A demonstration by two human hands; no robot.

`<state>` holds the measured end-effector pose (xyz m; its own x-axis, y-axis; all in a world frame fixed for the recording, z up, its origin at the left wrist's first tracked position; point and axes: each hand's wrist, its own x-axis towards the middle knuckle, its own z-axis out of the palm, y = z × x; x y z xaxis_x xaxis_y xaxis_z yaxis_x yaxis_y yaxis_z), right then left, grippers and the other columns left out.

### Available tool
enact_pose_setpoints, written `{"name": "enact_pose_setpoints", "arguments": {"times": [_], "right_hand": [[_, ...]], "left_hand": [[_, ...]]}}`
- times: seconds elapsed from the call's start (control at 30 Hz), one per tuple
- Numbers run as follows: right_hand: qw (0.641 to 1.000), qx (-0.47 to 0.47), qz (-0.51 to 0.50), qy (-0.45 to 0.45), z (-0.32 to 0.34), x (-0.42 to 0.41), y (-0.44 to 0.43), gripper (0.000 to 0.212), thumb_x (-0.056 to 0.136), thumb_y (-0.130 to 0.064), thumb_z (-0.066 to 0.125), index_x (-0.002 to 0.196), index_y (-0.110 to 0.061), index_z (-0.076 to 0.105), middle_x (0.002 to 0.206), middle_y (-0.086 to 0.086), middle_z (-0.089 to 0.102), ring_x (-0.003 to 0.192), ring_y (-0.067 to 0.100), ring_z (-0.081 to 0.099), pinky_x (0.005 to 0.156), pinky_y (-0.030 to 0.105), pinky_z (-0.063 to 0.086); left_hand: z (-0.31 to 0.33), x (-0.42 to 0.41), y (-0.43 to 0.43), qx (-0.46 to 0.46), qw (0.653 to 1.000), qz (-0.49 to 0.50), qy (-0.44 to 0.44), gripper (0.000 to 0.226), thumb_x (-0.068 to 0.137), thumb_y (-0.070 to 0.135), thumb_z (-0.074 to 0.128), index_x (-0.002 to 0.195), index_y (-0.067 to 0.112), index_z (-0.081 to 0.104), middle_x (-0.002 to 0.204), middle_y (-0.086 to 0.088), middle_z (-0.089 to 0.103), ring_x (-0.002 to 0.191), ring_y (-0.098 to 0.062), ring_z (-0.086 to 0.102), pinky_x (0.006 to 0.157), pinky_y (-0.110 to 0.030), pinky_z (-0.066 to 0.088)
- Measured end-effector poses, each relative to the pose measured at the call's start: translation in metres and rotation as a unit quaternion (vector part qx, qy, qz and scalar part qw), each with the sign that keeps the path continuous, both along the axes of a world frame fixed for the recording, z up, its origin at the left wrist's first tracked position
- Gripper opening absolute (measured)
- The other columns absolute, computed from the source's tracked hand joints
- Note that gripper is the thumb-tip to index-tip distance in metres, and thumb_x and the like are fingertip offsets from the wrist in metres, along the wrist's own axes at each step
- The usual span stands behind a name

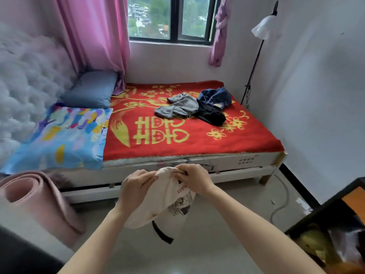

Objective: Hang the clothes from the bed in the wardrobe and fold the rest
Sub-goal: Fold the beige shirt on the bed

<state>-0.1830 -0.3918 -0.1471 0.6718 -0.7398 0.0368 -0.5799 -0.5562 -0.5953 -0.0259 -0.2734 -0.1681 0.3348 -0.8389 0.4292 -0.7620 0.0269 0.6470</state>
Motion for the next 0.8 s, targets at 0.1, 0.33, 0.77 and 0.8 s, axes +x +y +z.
{"name": "enact_pose_setpoints", "arguments": {"times": [0.1, 0.33, 0.77, 0.8], "right_hand": [[1.000, 0.016, 0.006, 0.009, -0.011, 0.017, -0.021, 0.025, 0.091, -0.040, 0.056, 0.101, -0.023, 0.070, 0.094, -0.004, 0.070, 0.084, 0.011, 0.059, 0.070, 0.029, 0.045], [0.999, 0.026, 0.017, -0.018, -0.029, 0.024, -0.119, 0.043, 0.088, -0.042, 0.061, 0.073, -0.002, 0.060, 0.064, 0.004, 0.059, 0.055, 0.014, 0.045, 0.053, 0.029, 0.032], [0.969, -0.047, -0.031, -0.241, -0.012, 0.049, -0.301, 0.029, 0.093, -0.019, 0.057, 0.117, -0.004, 0.060, 0.114, 0.009, 0.062, 0.108, 0.022, 0.053, 0.088, 0.025, 0.039], [0.968, -0.029, -0.020, -0.248, -0.017, 0.054, -0.302, 0.031, 0.092, -0.019, 0.059, 0.120, -0.005, 0.057, 0.113, 0.008, 0.062, 0.106, 0.022, 0.055, 0.088, 0.028, 0.043]], "left_hand": [[-0.004, 0.016, -0.015, 0.014, 0.999, 0.033, 0.034, 0.033, 0.087, 0.033, 0.054, 0.096, 0.009, 0.074, 0.078, -0.007, 0.065, 0.076, -0.028, 0.061, 0.070, -0.038, 0.047], [-0.005, 0.023, -0.103, 0.046, 0.995, 0.039, 0.077, 0.016, 0.091, 0.007, 0.058, 0.100, 0.006, 0.072, 0.086, -0.004, 0.064, 0.085, -0.024, 0.060, 0.077, -0.029, 0.041], [0.063, 0.046, -0.320, -0.038, 0.962, 0.217, 0.159, 0.022, 0.093, 0.013, 0.056, 0.082, 0.001, 0.071, 0.077, -0.010, 0.068, 0.072, -0.020, 0.056, 0.068, -0.033, 0.045], [0.063, 0.051, -0.329, -0.035, 0.956, 0.237, 0.172, 0.023, 0.093, 0.013, 0.056, 0.081, 0.001, 0.070, 0.076, -0.010, 0.067, 0.072, -0.021, 0.055, 0.068, -0.034, 0.045]]}}
